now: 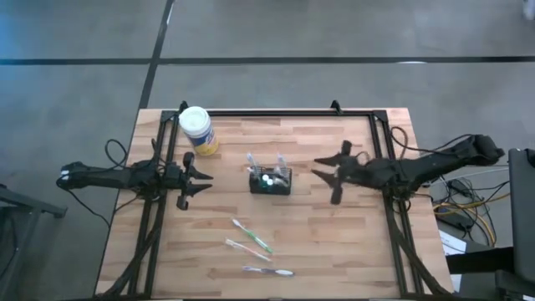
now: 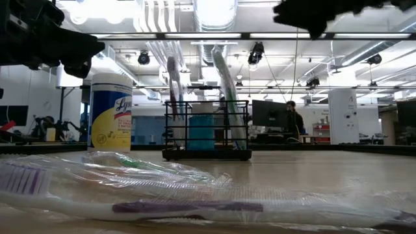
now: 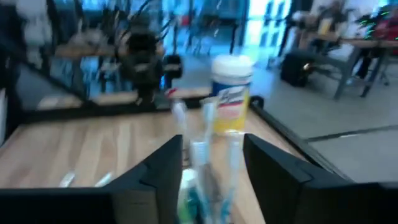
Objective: Pick & Place toothbrushing station
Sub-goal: Put the green toothbrush into the mesh organizer
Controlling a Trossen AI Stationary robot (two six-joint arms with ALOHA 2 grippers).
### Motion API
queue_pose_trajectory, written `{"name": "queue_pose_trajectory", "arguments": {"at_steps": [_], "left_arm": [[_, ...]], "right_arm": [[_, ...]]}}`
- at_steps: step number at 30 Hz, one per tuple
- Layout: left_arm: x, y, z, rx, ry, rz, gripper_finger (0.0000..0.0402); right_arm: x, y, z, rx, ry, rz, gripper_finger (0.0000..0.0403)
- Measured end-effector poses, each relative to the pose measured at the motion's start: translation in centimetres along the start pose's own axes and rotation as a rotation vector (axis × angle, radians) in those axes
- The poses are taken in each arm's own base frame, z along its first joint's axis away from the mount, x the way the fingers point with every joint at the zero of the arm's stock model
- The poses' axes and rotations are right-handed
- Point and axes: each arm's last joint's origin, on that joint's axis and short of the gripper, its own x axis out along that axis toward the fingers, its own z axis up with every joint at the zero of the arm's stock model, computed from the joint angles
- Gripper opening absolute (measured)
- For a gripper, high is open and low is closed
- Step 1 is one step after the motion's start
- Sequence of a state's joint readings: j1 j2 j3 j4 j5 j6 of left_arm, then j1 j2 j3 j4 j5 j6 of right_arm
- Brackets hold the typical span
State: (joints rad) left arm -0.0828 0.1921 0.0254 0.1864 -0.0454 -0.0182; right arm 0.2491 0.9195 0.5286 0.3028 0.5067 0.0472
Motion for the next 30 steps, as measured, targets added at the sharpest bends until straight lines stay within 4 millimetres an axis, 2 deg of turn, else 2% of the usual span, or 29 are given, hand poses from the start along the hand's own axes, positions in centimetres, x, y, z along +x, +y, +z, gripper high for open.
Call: {"name": "queue_pose_trajectory", "arguments": {"at_steps": [4, 10, 16, 24, 30], "left_arm": [[0.0, 0.0, 0.0, 0.042, 0.0, 0.001, 0.011], [0.0, 0.0, 0.0, 0.08, 0.004, 0.001, 0.011], [0.0, 0.0, -0.2, 0.097, 0.023, 0.001, 0.011], [0.0, 0.0, -1.2, 0.036, 0.09, 0.001, 0.011], [0.4, -0.2, -1.3, 0.057, 0.154, -0.04, 0.011]], "right_arm": [[-1.9, -1.1, -2.4, 0.027, -0.085, 0.016, 0.0101], [-3.4, -2.0, -4.9, 0.018, -0.136, 0.035, 0.0016], [-4.4, -2.4, -6.9, 0.035, -0.229, 0.106, 0.001], [-5.1, -2.8, -9.1, 0.033, -0.243, 0.141, 0.0008], [-5.1, -2.8, -9.0, 0.019, -0.251, 0.141, 0.0008]]}}
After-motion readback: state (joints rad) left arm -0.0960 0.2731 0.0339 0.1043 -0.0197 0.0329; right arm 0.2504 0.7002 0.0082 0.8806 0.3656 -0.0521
